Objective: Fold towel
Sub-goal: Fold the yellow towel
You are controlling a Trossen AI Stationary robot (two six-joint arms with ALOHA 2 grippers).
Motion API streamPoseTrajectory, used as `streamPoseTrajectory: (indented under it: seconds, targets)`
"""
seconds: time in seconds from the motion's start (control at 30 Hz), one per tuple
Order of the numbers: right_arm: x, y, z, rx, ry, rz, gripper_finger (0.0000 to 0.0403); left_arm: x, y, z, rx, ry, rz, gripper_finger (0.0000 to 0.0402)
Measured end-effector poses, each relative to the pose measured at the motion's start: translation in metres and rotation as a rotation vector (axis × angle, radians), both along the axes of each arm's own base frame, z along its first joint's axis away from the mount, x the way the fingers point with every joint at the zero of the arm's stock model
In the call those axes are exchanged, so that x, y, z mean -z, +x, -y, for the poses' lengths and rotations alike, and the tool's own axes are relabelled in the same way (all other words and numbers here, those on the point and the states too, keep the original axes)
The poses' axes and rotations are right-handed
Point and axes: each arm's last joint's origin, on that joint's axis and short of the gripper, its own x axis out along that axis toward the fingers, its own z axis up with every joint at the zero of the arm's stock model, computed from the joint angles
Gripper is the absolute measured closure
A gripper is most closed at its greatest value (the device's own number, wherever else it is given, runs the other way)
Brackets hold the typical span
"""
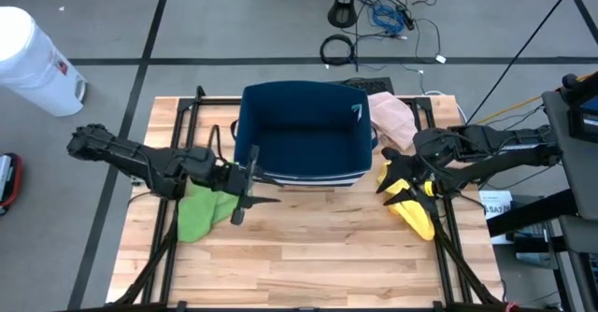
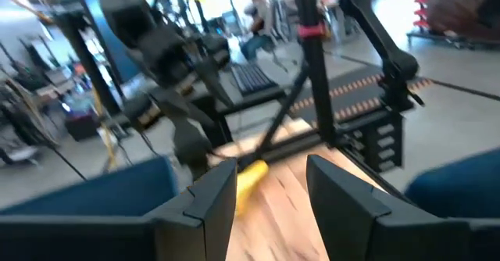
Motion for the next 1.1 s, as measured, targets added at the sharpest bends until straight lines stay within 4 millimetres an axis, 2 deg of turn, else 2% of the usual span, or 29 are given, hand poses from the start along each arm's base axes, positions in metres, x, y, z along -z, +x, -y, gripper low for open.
streamPoseTrajectory:
  seconds: [0.5, 0.77, 1.1]
  targets:
    - [-0.001, 0.001, 0.001, 0.055, -0.012, 0.009, 0.0241, -0.02, 0.002, -0.016, -0.064, -0.021, 0.203, 0.0239]
    - [-0.003, 0.002, 0.001, 0.045, -0.022, 0.04, 0.0241, -0.027, 0.001, -0.018, -0.094, 0.069, 0.303, 0.0239]
    - [-0.004, 0.003, 0.001, 0.02, -0.05, 0.078, 0.0241, -0.028, 0.001, -0.021, -0.158, 0.102, 0.31, 0.0239]
